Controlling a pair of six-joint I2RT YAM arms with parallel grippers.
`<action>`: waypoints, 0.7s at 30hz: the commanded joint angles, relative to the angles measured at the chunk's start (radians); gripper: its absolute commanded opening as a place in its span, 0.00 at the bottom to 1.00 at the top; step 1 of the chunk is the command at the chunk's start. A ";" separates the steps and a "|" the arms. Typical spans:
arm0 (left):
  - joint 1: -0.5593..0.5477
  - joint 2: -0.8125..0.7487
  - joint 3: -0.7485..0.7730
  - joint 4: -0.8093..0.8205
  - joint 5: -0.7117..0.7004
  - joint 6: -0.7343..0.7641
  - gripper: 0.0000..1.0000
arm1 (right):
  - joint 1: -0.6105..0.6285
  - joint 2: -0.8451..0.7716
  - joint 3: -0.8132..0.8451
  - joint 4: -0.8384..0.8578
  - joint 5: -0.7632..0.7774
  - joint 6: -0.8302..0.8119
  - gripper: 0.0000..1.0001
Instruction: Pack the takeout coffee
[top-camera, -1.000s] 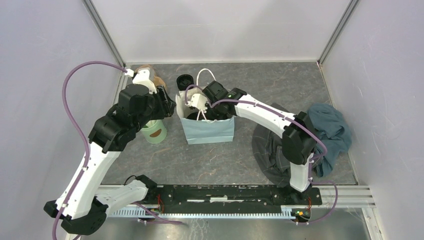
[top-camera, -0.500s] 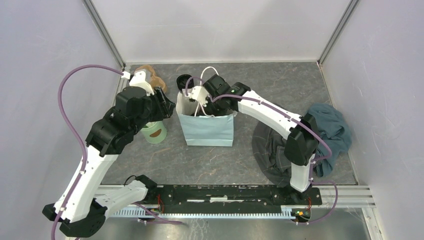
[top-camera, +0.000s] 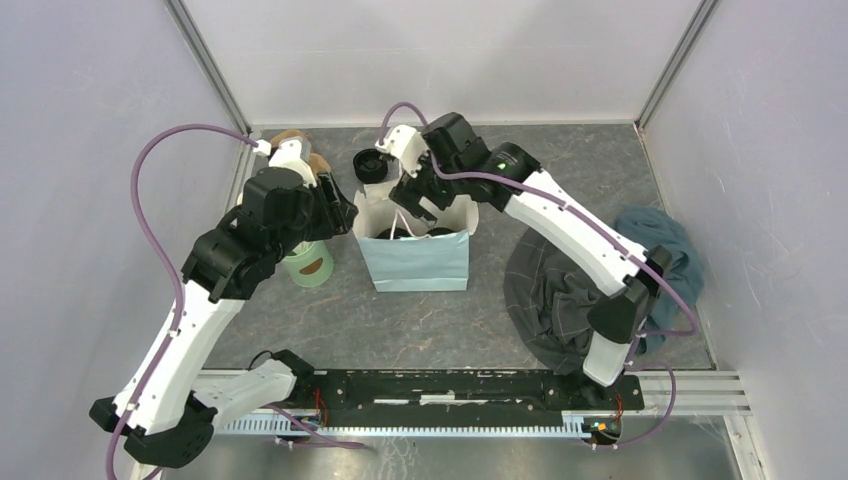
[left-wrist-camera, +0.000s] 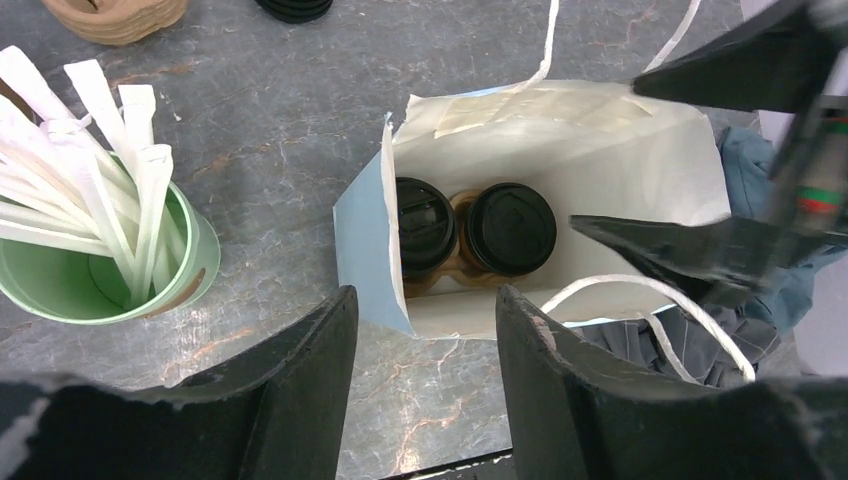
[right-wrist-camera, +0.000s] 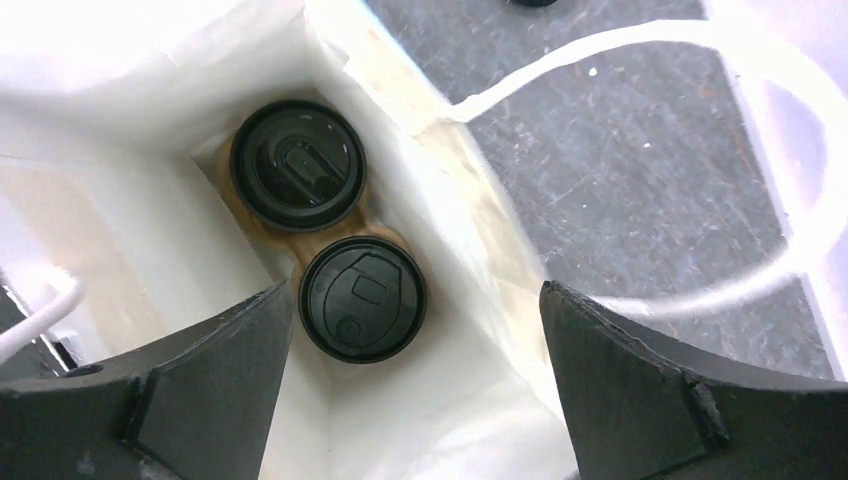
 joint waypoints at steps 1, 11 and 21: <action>-0.002 0.008 0.035 0.030 -0.007 -0.040 0.61 | -0.004 -0.124 0.054 0.074 0.045 0.075 0.98; -0.002 0.035 0.071 0.020 -0.032 -0.043 0.68 | -0.005 -0.428 -0.189 0.314 0.385 0.242 0.98; 0.083 0.217 0.281 -0.143 -0.179 0.001 0.79 | -0.004 -0.491 -0.294 0.137 0.686 0.346 0.98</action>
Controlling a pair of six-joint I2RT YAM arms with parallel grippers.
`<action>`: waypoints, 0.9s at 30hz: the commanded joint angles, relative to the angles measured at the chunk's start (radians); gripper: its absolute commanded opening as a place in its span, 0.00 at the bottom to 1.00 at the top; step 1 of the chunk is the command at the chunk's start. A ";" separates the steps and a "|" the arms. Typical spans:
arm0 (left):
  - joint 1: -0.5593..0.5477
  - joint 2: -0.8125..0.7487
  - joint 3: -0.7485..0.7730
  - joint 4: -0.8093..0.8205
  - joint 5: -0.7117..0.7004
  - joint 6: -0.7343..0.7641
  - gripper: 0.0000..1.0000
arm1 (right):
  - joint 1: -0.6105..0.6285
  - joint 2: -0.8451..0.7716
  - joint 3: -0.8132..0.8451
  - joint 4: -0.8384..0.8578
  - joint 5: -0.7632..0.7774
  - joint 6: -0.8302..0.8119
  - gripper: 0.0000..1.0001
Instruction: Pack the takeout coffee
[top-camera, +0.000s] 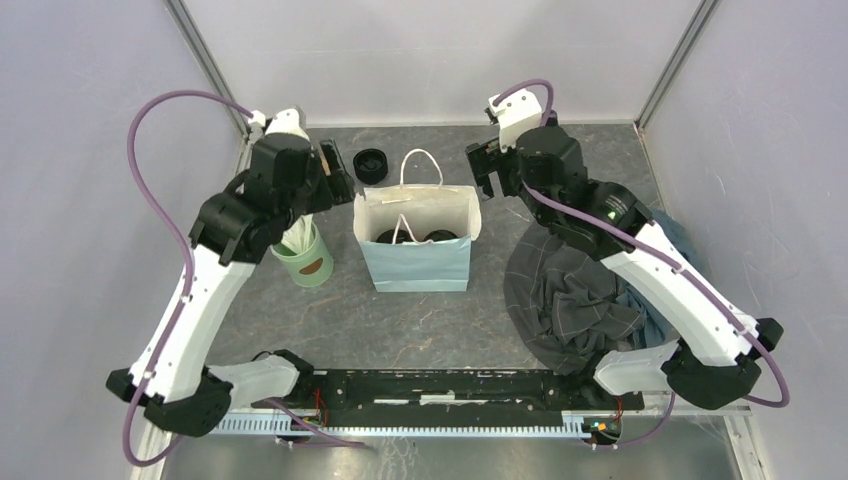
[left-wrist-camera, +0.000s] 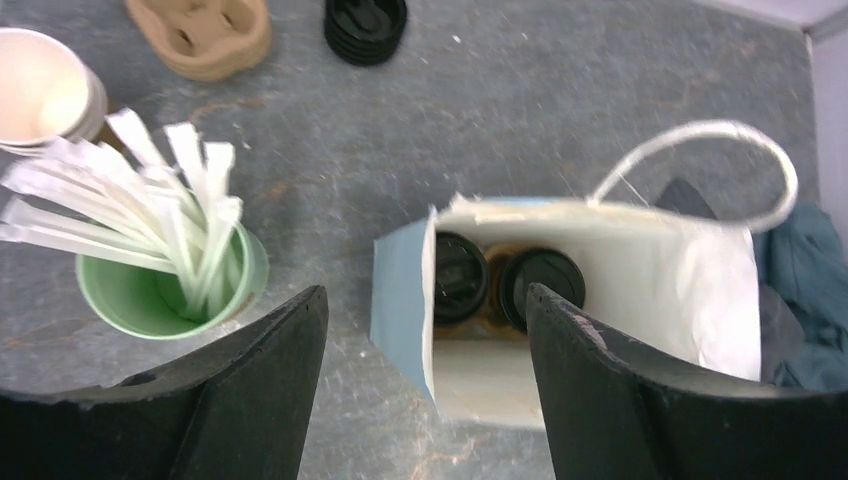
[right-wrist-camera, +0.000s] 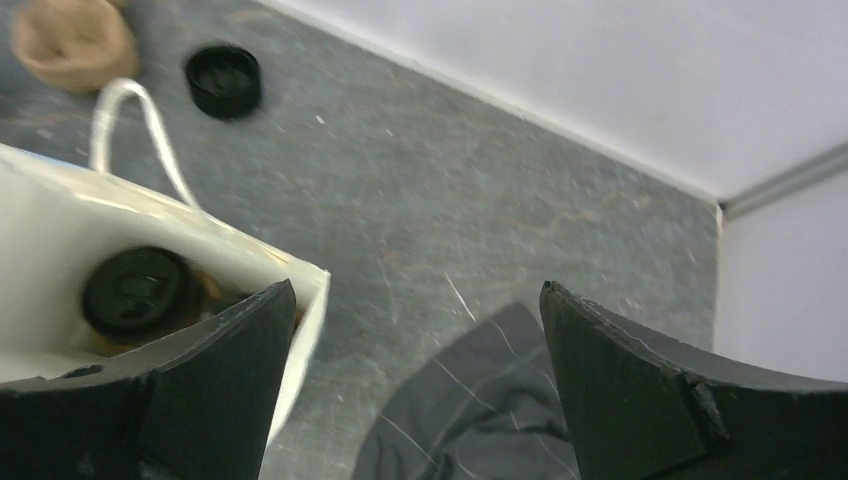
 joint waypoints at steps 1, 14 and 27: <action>0.069 0.095 0.117 -0.087 -0.087 0.005 0.79 | -0.001 -0.010 -0.032 -0.096 0.165 0.046 0.98; 0.201 0.235 -0.037 -0.134 -0.060 0.082 0.51 | -0.002 -0.157 -0.199 -0.042 0.141 -0.042 0.98; 0.224 0.353 -0.079 -0.036 -0.203 0.210 0.55 | -0.002 -0.190 -0.235 -0.053 0.114 -0.051 0.98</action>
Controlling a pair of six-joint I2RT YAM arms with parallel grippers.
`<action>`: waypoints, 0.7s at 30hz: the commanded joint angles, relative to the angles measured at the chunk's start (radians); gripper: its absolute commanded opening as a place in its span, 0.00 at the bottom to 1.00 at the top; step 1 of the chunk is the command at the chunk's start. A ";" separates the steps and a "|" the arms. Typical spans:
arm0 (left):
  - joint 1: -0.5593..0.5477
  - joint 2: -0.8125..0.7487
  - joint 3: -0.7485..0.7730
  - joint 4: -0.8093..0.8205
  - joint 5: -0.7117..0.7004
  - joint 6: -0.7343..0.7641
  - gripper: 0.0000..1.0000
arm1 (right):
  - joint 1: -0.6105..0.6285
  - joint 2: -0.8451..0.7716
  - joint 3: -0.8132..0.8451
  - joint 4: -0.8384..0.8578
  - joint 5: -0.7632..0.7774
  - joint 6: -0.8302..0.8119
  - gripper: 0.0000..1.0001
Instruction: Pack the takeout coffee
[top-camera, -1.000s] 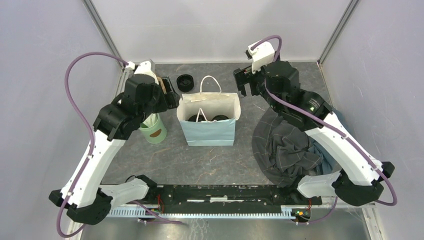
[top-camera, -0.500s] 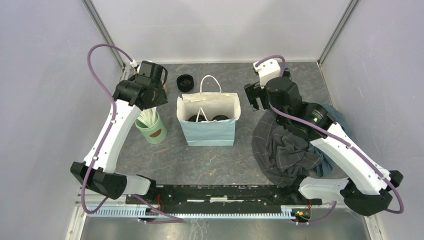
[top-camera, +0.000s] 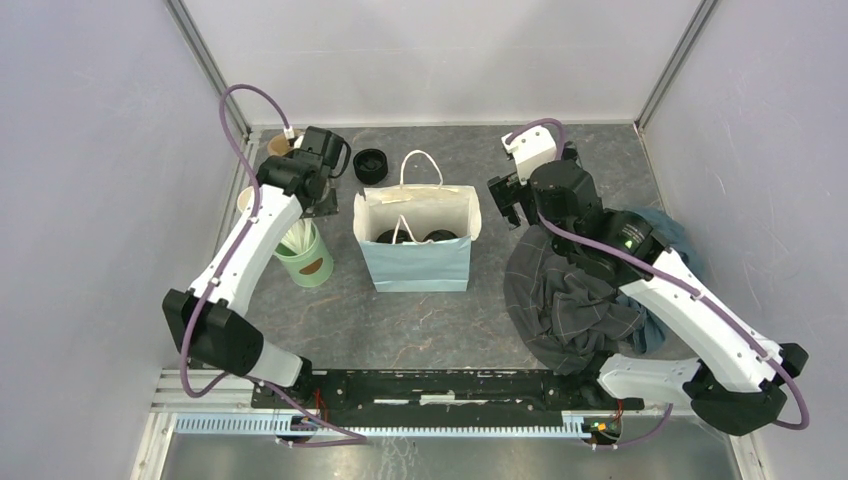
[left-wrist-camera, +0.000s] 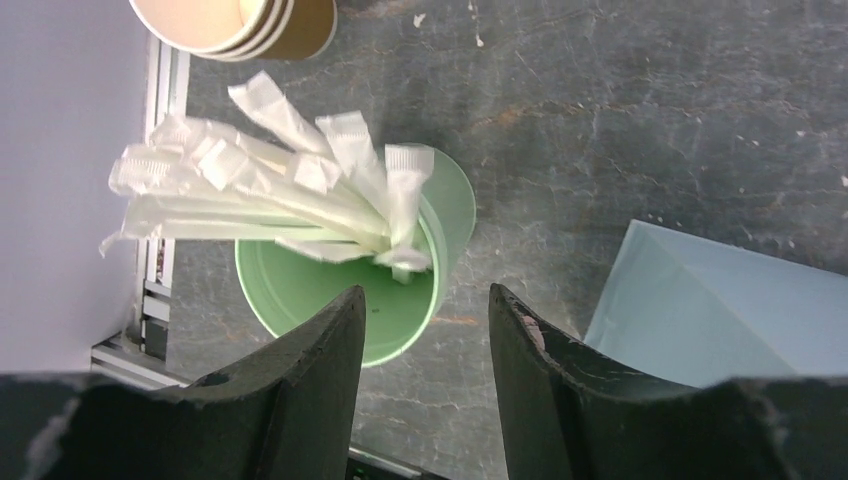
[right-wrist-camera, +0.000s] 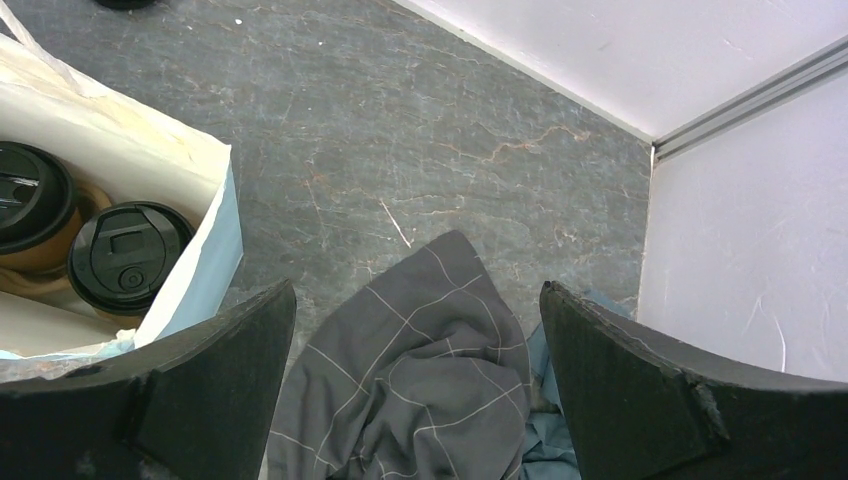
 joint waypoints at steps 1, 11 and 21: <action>0.015 0.042 0.007 0.081 -0.054 0.086 0.55 | -0.003 -0.036 0.002 0.019 -0.001 -0.002 0.98; 0.018 0.080 -0.009 0.119 -0.068 0.115 0.38 | -0.002 -0.040 0.003 0.023 -0.004 -0.011 0.98; 0.018 0.026 0.072 0.029 -0.044 0.099 0.07 | -0.002 -0.031 0.004 0.040 -0.019 -0.017 0.98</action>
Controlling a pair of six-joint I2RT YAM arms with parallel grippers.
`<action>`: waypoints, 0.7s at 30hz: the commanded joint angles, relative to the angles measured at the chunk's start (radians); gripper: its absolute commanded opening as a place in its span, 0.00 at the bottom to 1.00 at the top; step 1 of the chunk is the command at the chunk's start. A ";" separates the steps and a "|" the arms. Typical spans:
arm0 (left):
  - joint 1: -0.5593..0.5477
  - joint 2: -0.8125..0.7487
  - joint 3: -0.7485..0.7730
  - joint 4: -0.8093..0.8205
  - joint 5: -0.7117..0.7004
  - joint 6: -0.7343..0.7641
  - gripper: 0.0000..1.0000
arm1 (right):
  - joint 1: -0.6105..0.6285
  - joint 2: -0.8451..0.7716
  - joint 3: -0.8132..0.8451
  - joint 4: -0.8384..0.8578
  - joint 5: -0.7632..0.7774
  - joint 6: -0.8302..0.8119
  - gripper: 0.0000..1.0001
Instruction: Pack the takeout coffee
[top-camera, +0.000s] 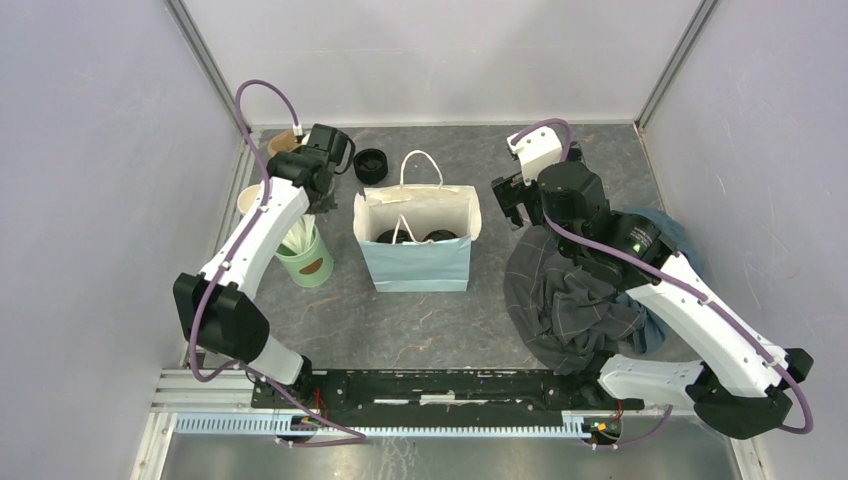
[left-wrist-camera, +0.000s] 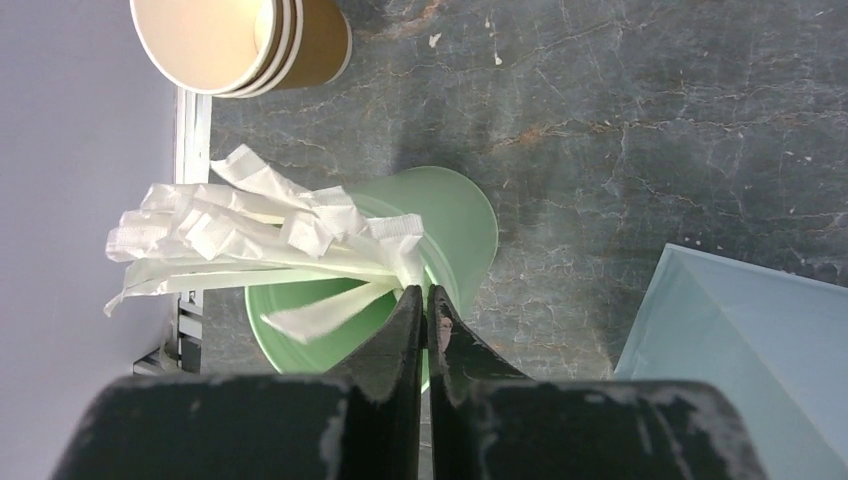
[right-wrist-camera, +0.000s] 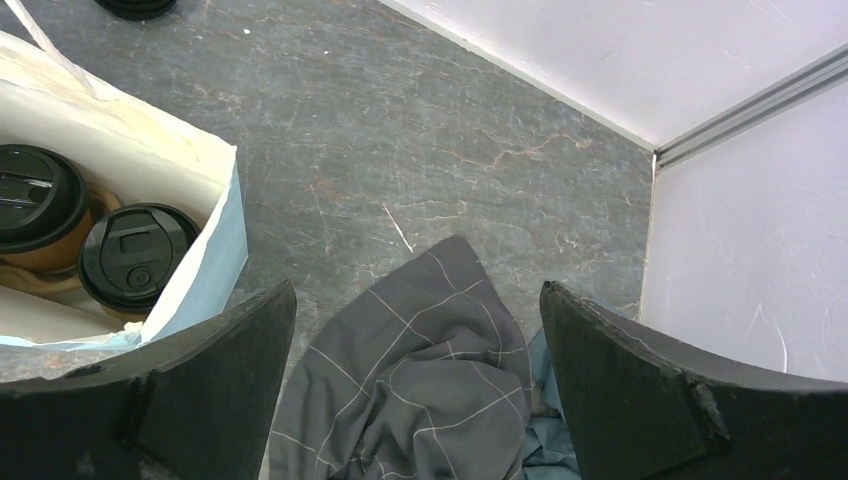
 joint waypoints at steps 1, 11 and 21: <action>0.004 -0.067 0.094 -0.056 0.002 0.011 0.06 | -0.002 -0.003 0.005 0.043 -0.009 -0.010 0.98; 0.004 -0.079 0.522 -0.292 0.064 0.021 0.02 | -0.001 0.038 0.028 0.048 -0.030 -0.029 0.98; 0.004 -0.155 0.820 -0.284 0.181 -0.039 0.02 | -0.002 0.056 0.090 0.047 0.094 0.010 0.98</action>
